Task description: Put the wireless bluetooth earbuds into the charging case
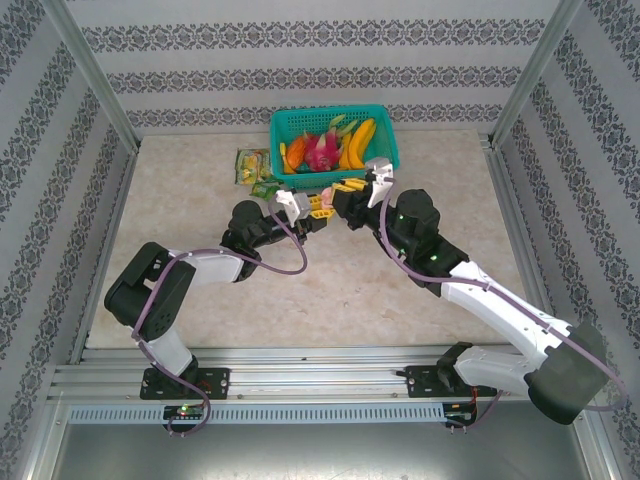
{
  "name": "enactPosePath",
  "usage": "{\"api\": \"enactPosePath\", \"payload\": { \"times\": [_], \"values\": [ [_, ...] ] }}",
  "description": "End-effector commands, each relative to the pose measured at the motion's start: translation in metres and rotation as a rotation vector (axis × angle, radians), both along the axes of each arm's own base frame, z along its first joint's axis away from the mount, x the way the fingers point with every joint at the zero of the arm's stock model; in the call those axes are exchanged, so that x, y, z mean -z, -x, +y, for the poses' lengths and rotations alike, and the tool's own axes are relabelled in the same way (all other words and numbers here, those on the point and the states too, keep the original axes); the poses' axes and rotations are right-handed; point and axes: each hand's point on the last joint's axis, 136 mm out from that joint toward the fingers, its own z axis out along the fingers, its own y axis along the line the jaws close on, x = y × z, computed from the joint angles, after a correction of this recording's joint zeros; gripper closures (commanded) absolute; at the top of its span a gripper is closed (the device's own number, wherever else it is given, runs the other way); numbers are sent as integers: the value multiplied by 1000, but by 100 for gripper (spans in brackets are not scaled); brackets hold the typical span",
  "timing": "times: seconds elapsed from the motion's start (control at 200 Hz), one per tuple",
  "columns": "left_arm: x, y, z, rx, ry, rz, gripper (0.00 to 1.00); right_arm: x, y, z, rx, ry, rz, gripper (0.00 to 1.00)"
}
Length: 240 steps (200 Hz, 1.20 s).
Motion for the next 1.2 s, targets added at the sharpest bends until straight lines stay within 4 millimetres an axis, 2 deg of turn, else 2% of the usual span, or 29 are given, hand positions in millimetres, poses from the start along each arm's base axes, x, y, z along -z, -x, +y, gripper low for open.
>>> {"api": "enactPosePath", "payload": {
  "times": [0.0,1.194],
  "values": [
    [-21,4,-6,10,11,-65,100,-9,1,1,-30,-50,-15,72],
    [-32,1,-6,-3,56,-36,100,34,-21,5,-42,-34,98,72]
  ]
}}
